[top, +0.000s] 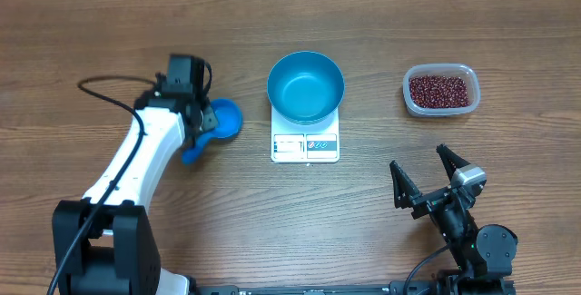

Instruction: Scoop item into bowl and weigh 150g on scale

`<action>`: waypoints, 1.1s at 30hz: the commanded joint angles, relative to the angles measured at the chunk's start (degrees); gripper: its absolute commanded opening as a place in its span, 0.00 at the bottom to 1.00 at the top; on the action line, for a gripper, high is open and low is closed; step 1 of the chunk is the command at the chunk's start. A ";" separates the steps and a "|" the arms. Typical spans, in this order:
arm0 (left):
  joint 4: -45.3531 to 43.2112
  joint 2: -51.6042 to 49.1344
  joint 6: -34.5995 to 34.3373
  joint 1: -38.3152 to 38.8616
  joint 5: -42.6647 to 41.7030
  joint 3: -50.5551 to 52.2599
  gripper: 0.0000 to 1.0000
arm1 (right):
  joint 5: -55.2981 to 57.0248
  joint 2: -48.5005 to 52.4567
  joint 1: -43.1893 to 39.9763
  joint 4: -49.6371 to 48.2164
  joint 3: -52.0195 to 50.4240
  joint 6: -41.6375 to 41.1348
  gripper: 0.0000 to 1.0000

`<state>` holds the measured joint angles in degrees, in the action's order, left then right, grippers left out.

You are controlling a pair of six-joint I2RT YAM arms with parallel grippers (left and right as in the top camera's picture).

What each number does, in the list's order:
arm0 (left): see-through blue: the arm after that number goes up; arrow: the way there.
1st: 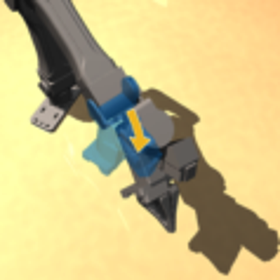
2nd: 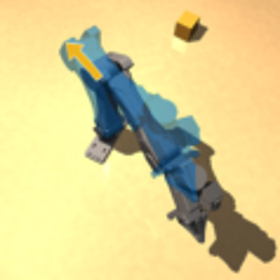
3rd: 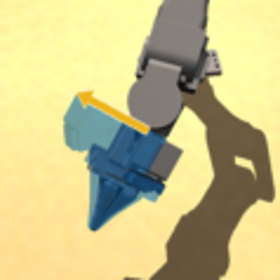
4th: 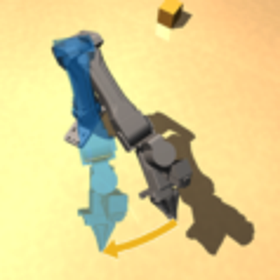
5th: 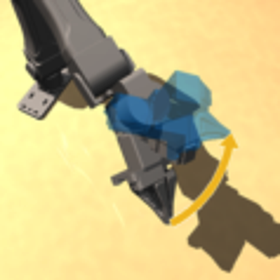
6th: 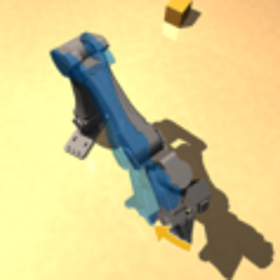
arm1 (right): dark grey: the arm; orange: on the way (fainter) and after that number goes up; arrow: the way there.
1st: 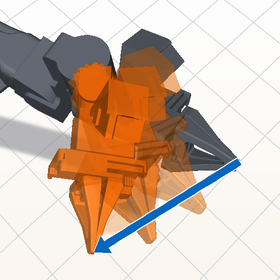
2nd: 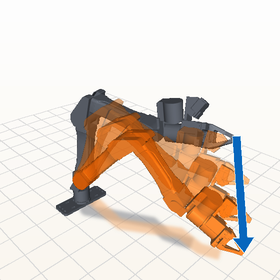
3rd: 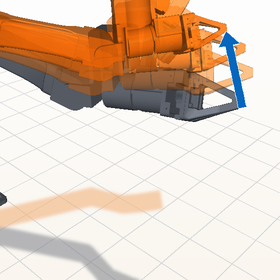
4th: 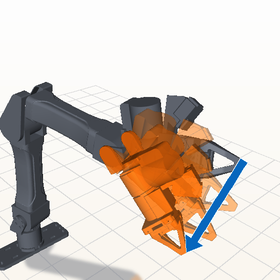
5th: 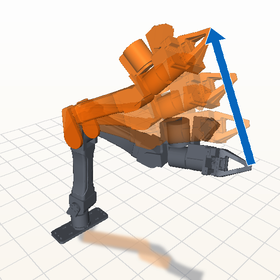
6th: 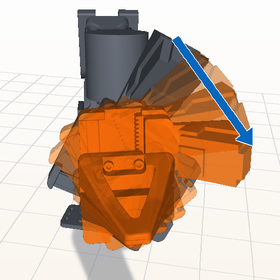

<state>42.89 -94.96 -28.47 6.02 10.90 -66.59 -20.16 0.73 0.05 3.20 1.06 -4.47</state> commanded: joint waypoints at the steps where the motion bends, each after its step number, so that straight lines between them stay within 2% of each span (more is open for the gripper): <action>1: 2.80 -0.13 3.30 0.33 -1.49 -6.99 0.43 | -0.09 -0.57 0.22 -0.07 -0.61 -0.24 1.00; 7: 4.52 -0.33 3.82 0.33 -2.62 -7.98 0.47 | -0.09 -0.57 0.22 -0.07 -0.61 -0.24 1.00; 9: 4.63 -0.42 3.87 0.33 -0.55 -7.54 0.49 | -0.09 -0.57 0.22 -0.07 -0.61 -0.24 1.00; 12: 4.02 -0.63 3.87 0.33 5.81 -7.26 0.66 | -0.07 -0.57 0.22 -0.07 -0.61 -0.22 1.00; 15: 1.99 -1.55 4.13 0.04 9.44 -7.26 0.67 | -0.07 -0.57 0.22 -0.07 -0.61 -0.22 1.00; 17: -1.68 -3.61 5.40 -0.52 8.72 -7.26 0.56 | -0.09 -0.57 0.22 -0.07 -0.61 -0.22 1.00; 19: -4.66 -5.77 6.25 -0.66 8.09 -7.26 0.41 | -0.09 -0.57 0.22 -0.07 -0.61 -0.22 1.00; 20: -6.69 -7.32 7.67 -0.68 7.23 -7.26 0.29 | -0.09 -0.57 0.22 -0.07 -0.61 -0.22 1.00; 22: -9.62 -9.66 10.64 -0.70 5.55 -7.26 0.15 | -0.09 -0.57 0.22 -0.07 -0.61 -0.24 1.00; 23: -11.17 -11.06 12.52 -0.70 4.46 -7.26 0.11 | -0.09 -0.57 0.22 -0.07 -0.61 -0.22 1.00; 27: -13.46 -15.61 16.00 -0.76 3.04 -7.26 0.09 | -0.09 -0.57 0.22 -0.07 -0.61 -0.24 1.00; 30: -10.29 -15.67 16.04 -0.85 3.02 -7.41 0.04 | -0.09 -0.57 0.22 -0.07 -0.61 -0.24 1.00; 33: -5.95 -14.99 14.82 -0.83 2.99 -8.24 0.04 | -0.09 -0.57 0.22 -0.07 -0.61 -0.22 1.00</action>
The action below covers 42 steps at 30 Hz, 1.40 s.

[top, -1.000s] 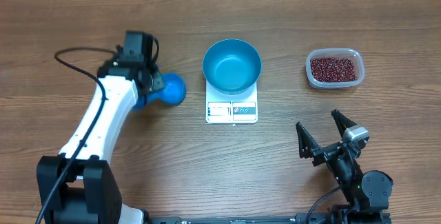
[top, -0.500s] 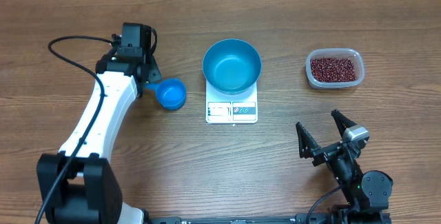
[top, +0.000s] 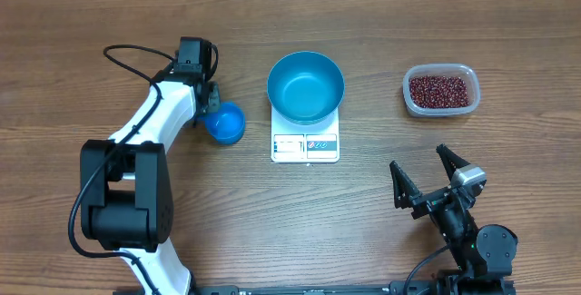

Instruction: Scoop item into bowl and weigh 150g on scale

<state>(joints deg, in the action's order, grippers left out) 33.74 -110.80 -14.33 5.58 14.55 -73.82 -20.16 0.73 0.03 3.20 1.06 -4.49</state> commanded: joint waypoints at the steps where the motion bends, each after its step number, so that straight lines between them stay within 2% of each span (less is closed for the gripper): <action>1: 6.99 1.51 -1.49 -0.39 -0.70 -2.32 0.04 | -0.09 -0.57 0.24 -0.07 -0.61 -0.20 1.00; 5: 14.64 2.19 -5.46 -0.39 -3.72 -6.23 0.06 | -0.09 -0.57 0.24 -0.07 -0.61 -0.22 1.00; 9: 18.99 2.19 -5.42 -0.42 -10.05 -9.44 0.11 | -0.09 -0.57 0.24 -0.07 -0.61 -0.22 1.00; 15: 24.68 2.19 -5.46 -0.59 -8.48 -14.56 0.20 | -0.09 -0.57 0.24 -0.07 -0.61 -0.20 1.00; 16: 25.79 2.19 -5.44 -0.59 -9.22 -15.65 0.28 | -0.09 -0.57 0.24 -0.07 -0.61 -0.20 1.00; 18: 27.74 2.19 -5.40 -0.57 -11.23 -17.05 0.52 | -0.09 -0.57 0.24 -0.07 -0.61 -0.22 1.00; 19: 28.57 2.19 -5.40 -0.57 -12.15 -17.29 0.59 | -0.09 -0.57 0.24 -0.07 -0.61 -0.20 1.00; 22: 31.01 2.16 -5.40 -0.39 -14.91 -16.90 0.70 | -0.09 -0.57 0.24 -0.07 -0.61 -0.20 1.00; 24: 32.26 2.16 -5.40 -0.02 -15.72 -16.09 0.73 | -0.09 -0.57 0.24 -0.07 -0.61 -0.22 1.00; 30: 30.60 2.16 -3.26 1.84 -15.61 -11.17 0.77 | -0.09 -0.57 0.24 -0.07 -0.61 -0.22 1.00; 35: 26.97 2.16 -2.38 2.45 -15.63 -6.80 0.76 | -0.09 -0.57 0.24 -0.07 -0.61 -0.22 1.00; 42: 22.93 2.16 -2.36 2.45 -15.65 -2.95 0.64 | -0.09 -0.57 0.24 -0.07 -0.61 -0.22 1.00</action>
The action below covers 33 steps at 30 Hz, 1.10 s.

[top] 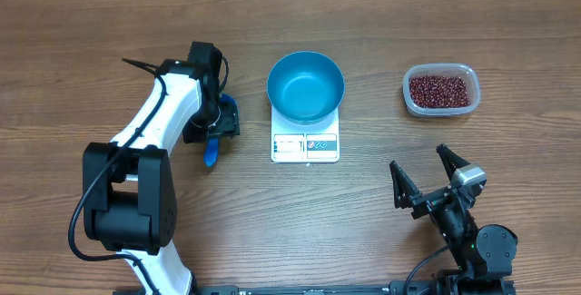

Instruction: Scoop item into bowl and weigh 150g on scale

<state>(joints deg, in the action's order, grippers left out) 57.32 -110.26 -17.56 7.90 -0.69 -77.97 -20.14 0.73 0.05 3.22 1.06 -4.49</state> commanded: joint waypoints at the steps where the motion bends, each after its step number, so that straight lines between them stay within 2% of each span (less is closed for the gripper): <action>1: -0.87 1.60 0.87 0.13 -0.44 1.33 0.61 | -0.09 -0.57 0.22 -0.09 -0.61 -0.22 1.00; 3: -1.11 1.62 0.90 0.13 -0.44 1.38 0.57 | -0.11 -0.57 0.22 -0.09 -0.61 -0.20 1.00; 11: -0.74 1.62 2.45 0.50 -4.31 1.40 0.58 | -0.11 -0.57 0.22 -0.09 -0.61 -0.22 1.00; 26: -5.20 1.60 2.75 1.14 -0.83 5.14 0.60 | -0.11 -0.57 0.22 -0.09 -0.61 -0.22 1.00; 29: -6.54 1.60 2.51 1.11 2.62 5.18 0.56 | -0.11 -0.57 0.22 -0.09 -0.61 -0.22 1.00; 33: -7.96 1.60 2.23 1.09 2.54 5.18 0.47 | -0.11 -0.57 0.22 -0.09 -0.61 -0.20 1.00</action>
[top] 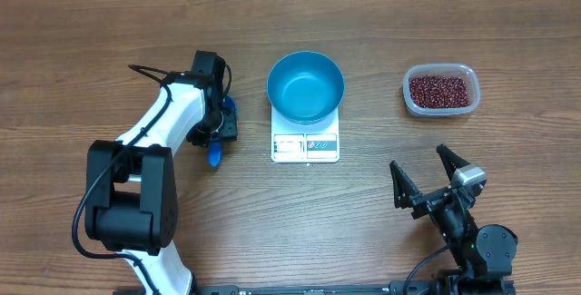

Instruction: Scoop item into bowl and weigh 150g on scale

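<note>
A blue bowl (306,86) stands on the white scale (305,146) at the table's centre. A clear tub of red beans (440,90) sits at the far right. Left of the scale, my left gripper (218,130) is shut on the blue scoop (215,156). The scoop is turned on edge: its handle end pokes out below the fingers and a bit of blue shows above them. My right gripper (431,181) rests near the front right, open and holding nothing, far from the beans.
The left arm's white links (159,122) and black cable (150,73) arch over the left of the table. The right arm's base (481,245) sits at the front right edge. Bare wood lies between the scale and the bean tub.
My left gripper with the scoop has shifted slightly right and toward the scale. Less of the handle shows below the fingers. The right arm, bowl and beans are unchanged.
My left gripper was first over the scoop, which lay flat left of the scale with its handle pointing down-left. Then the scoop's round cup showed beside the fingers. Later the scoop was on edge in the gripper, and it now sits a little nearer the scale.
</note>
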`<action>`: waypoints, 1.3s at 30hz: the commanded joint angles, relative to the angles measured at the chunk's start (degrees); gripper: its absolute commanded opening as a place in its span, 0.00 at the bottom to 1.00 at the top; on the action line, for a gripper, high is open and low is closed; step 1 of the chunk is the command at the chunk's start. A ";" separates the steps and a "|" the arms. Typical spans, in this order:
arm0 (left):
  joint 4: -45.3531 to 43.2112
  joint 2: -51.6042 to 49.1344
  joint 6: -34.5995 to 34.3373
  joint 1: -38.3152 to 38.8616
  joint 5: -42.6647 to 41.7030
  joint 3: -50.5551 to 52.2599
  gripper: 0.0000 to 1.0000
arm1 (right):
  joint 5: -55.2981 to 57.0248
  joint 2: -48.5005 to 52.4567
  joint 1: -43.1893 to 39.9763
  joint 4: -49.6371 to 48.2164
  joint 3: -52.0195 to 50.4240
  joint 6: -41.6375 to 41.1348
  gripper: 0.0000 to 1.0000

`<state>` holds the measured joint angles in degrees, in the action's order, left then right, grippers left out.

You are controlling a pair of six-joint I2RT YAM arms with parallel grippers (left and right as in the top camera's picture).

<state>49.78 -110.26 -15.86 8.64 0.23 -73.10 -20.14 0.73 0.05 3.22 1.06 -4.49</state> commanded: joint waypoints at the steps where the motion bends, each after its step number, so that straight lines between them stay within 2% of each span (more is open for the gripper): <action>1: -0.57 1.60 0.44 0.44 1.33 0.31 0.41 | -0.11 -0.57 0.22 -0.09 -0.61 -0.20 1.00; 3: -0.57 1.60 0.44 0.44 0.59 0.31 0.34 | -0.11 -0.57 0.22 -0.09 -0.61 -0.20 1.00; 6: -0.46 1.60 0.44 0.44 -1.73 0.33 0.32 | -0.11 -0.57 0.22 -0.09 -0.61 -0.20 1.00; 13: -0.57 1.60 0.37 0.44 -3.28 0.33 0.18 | -0.11 -0.57 0.22 -0.09 -0.61 -0.20 1.00; 24: 0.57 1.64 -0.98 0.28 -3.30 -2.43 0.19 | -0.11 -0.57 0.22 -0.09 -0.61 -0.20 1.00; 32: 11.06 1.66 -2.58 0.26 -5.20 -16.57 0.20 | -0.07 -0.57 0.22 -0.09 -0.61 -0.15 1.00; 34: 13.92 1.66 -2.91 0.20 -7.52 -20.87 0.23 | 0.57 -0.57 0.22 -0.09 -0.61 -0.15 1.00; 39: 19.87 1.66 -2.97 -1.16 -20.39 -29.97 0.24 | 0.52 -0.57 0.22 -0.07 -0.61 -0.17 1.00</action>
<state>67.90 -110.26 -17.98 8.47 -9.63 -98.24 -20.12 0.73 0.05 3.25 1.06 -4.49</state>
